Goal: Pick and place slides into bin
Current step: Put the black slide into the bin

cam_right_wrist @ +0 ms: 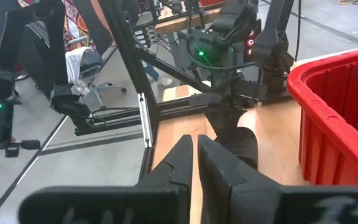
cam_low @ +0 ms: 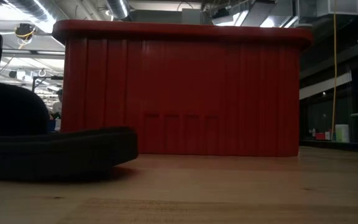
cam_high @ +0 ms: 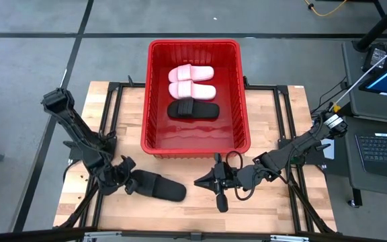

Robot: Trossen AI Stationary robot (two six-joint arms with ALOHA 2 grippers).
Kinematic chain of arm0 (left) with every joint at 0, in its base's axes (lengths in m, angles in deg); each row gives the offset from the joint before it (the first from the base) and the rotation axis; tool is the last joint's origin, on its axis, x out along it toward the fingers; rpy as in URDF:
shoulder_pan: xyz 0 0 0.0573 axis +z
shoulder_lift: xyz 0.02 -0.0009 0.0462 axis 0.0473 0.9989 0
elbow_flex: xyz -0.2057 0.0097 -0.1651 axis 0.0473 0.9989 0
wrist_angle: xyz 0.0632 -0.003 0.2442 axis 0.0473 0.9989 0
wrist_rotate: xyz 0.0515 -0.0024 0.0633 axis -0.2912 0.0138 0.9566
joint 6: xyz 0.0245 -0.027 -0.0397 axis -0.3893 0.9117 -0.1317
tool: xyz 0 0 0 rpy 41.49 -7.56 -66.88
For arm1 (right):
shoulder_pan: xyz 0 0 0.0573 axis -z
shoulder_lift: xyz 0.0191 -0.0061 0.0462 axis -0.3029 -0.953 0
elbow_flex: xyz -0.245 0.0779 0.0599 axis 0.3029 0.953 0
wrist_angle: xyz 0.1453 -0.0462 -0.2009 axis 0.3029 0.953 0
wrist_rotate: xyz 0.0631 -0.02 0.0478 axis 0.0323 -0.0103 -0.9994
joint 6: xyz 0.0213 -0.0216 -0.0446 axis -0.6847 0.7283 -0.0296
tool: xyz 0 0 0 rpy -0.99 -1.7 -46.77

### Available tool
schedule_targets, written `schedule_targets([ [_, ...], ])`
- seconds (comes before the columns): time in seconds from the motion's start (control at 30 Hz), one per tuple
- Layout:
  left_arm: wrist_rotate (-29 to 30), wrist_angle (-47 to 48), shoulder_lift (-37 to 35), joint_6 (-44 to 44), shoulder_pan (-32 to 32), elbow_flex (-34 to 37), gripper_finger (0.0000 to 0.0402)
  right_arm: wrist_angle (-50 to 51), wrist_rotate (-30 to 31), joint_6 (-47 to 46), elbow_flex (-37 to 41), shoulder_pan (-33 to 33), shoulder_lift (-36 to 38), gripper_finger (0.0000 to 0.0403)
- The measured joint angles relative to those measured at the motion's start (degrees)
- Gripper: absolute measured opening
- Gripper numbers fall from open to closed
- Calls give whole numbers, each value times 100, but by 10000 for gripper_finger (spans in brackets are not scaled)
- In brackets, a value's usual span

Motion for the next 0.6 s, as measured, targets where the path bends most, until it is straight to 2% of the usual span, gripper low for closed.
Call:
schedule_targets([
  [0.13,81,-645,1,-69,4,296,132,0,0,-4,0,0,0,28],
  [0.4,94,-2542,3,-89,0,1178,132,2,0,-7,0,0,0,28],
  [0.6,236,-3754,10,-562,0,1731,132,2,0,-5,0,0,0,28],
])
